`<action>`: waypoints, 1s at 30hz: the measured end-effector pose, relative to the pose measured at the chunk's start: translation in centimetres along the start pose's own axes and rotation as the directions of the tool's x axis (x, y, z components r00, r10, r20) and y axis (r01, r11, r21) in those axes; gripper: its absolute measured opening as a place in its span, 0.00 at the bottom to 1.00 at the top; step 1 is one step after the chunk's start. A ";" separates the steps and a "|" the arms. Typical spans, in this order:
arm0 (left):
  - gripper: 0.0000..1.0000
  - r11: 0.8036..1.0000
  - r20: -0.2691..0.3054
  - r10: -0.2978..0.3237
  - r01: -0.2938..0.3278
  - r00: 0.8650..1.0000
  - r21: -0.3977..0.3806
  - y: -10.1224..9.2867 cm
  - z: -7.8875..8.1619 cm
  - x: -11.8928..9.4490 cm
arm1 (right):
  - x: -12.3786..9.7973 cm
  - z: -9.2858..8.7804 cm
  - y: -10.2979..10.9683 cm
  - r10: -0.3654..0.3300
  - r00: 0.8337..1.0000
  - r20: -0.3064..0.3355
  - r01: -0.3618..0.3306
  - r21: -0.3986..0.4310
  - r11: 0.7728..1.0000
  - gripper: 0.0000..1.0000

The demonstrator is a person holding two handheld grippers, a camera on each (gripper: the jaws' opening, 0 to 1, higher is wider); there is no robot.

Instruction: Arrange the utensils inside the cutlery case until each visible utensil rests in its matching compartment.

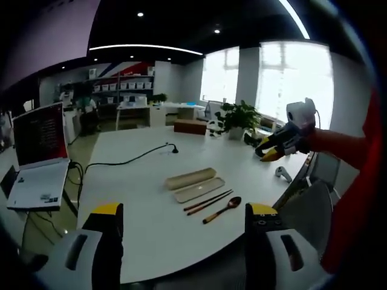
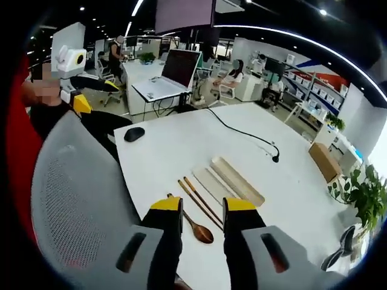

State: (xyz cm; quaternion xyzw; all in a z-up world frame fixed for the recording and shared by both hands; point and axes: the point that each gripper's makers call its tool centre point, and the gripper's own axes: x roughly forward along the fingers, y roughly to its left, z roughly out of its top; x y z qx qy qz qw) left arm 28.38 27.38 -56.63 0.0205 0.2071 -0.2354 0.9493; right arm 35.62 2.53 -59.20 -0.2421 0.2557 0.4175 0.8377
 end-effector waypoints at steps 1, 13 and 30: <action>0.84 1.000 0.000 0.001 -0.001 1.000 -0.002 0.0 0.0 0.0 | 0.1 0.0 -0.1 0.001 1.000 -0.002 -0.001 -0.003 1.000 0.22; 0.84 1.000 0.000 -0.004 0.004 1.000 -0.010 0.1 0.1 0.3 | 2.7 -0.5 -0.2 0.046 0.997 -0.056 -0.047 -0.015 0.999 0.25; 0.84 0.999 0.019 0.034 -0.033 0.999 -0.017 0.6 0.7 -0.3 | 4.4 -1.0 0.2 0.103 0.990 -0.095 -0.112 -0.091 0.990 0.27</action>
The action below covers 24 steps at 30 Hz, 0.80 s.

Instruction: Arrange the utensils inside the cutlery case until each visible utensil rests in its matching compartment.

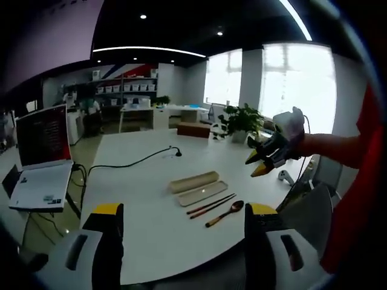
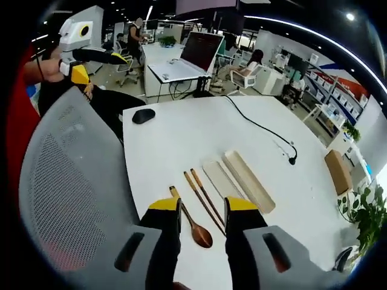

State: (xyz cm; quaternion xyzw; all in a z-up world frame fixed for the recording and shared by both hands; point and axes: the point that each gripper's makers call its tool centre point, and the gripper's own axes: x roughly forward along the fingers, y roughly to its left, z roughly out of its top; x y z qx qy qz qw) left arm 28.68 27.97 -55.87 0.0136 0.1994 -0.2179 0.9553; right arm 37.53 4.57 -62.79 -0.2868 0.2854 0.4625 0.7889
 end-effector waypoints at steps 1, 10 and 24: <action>0.84 1.000 0.000 0.003 -0.003 1.000 -0.004 0.0 0.0 -0.1 | 0.1 -0.1 0.0 0.003 1.000 -0.001 -0.003 0.002 1.000 0.27; 0.84 1.000 0.029 0.012 -0.013 1.000 0.022 -0.4 0.9 -0.4 | 0.7 -1.5 -0.1 0.001 1.000 -0.014 0.000 0.034 0.999 0.30; 0.85 0.996 0.034 -0.016 0.013 0.999 0.084 -1.3 1.9 0.5 | 3.1 -1.1 0.8 0.052 0.999 -0.004 -0.051 0.019 0.999 0.21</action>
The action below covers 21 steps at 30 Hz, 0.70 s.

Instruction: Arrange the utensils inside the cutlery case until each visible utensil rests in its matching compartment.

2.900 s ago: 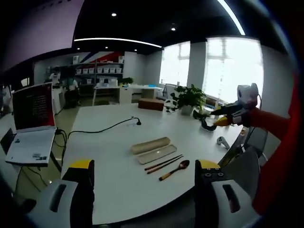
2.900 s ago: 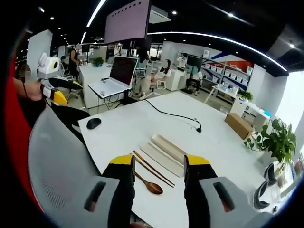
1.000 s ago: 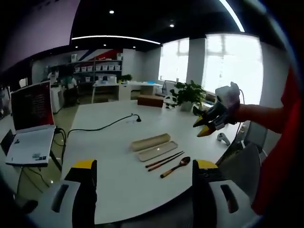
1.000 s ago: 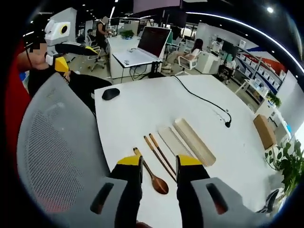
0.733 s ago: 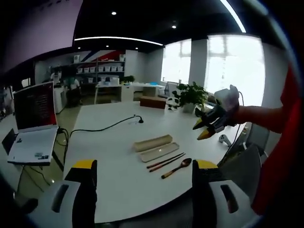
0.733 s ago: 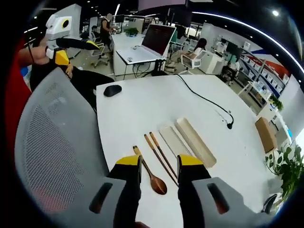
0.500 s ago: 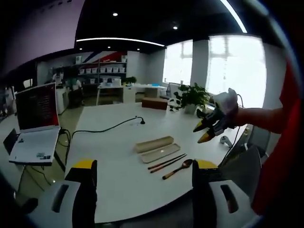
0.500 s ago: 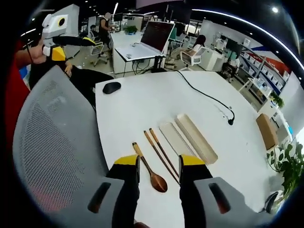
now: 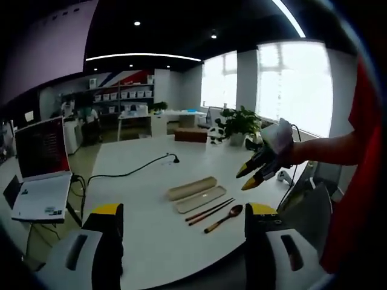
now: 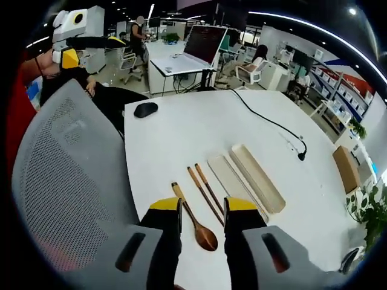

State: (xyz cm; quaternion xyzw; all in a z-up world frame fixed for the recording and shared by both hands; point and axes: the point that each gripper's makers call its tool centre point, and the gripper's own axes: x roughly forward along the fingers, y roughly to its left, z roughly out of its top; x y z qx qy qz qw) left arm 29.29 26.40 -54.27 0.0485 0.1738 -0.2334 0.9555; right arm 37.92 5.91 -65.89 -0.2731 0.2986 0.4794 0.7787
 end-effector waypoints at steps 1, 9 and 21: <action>0.85 1.000 -0.001 0.001 -0.001 1.000 0.001 0.0 0.0 0.0 | 0.3 0.2 -0.1 0.000 1.000 0.004 0.000 0.022 1.000 0.21; 0.84 1.000 -0.013 -0.020 0.020 1.000 0.005 -0.2 -0.5 0.3 | 1.6 0.6 -0.6 -0.003 1.000 -0.003 0.003 0.025 1.000 0.22; 0.84 0.999 -0.027 -0.051 0.051 0.998 0.015 -0.5 -0.8 0.9 | 2.1 -1.6 0.0 0.032 0.996 -0.087 -0.036 -0.042 0.998 0.16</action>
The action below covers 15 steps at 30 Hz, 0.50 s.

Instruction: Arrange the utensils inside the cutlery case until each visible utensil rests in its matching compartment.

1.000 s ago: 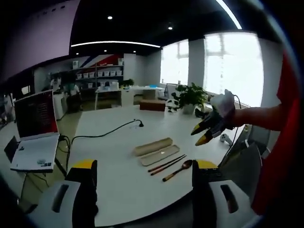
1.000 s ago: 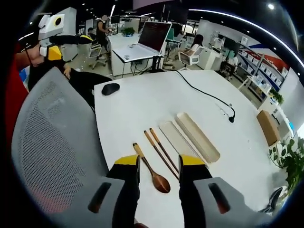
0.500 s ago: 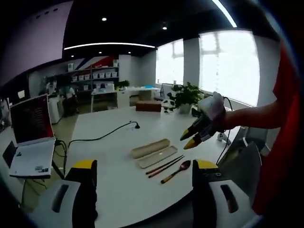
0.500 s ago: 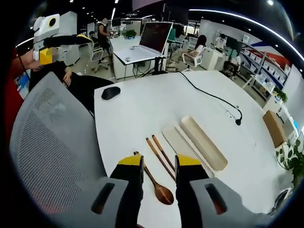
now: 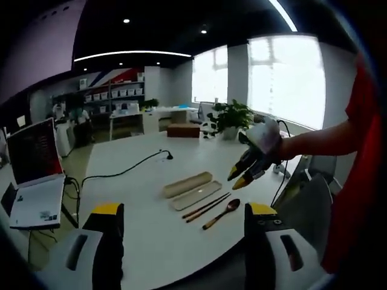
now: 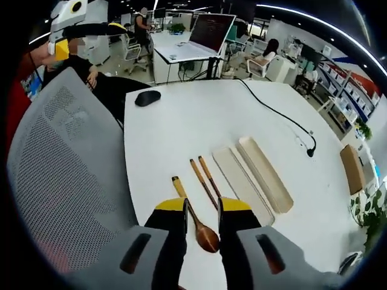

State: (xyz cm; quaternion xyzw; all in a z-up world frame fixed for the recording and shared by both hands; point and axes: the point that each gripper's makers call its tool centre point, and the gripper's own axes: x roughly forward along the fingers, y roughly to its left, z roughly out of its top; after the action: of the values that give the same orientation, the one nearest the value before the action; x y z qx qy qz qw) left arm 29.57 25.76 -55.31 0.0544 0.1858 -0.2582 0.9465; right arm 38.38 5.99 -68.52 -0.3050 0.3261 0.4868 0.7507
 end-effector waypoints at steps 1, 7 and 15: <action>0.84 1.000 0.001 -0.001 0.001 1.000 -0.005 0.0 0.0 0.1 | 0.0 0.0 -0.1 0.000 1.000 -0.002 0.000 -0.010 1.000 0.16; 0.83 1.000 -0.001 -0.011 0.011 1.000 -0.009 0.0 -0.2 0.2 | 1.6 -1.2 -0.4 0.063 0.994 -0.086 -0.069 -0.068 0.995 0.15; 0.83 1.000 -0.015 -0.020 0.020 1.000 -0.019 0.0 -0.8 0.3 | 2.9 -0.9 -0.9 0.110 0.990 -0.086 -0.113 -0.032 0.993 0.15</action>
State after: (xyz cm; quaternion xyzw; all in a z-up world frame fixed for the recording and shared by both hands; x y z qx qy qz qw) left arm 29.59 25.80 -56.21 0.0454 0.1960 -0.2655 0.9429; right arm 39.95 6.49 -71.20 -0.3203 0.3649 0.5208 0.7021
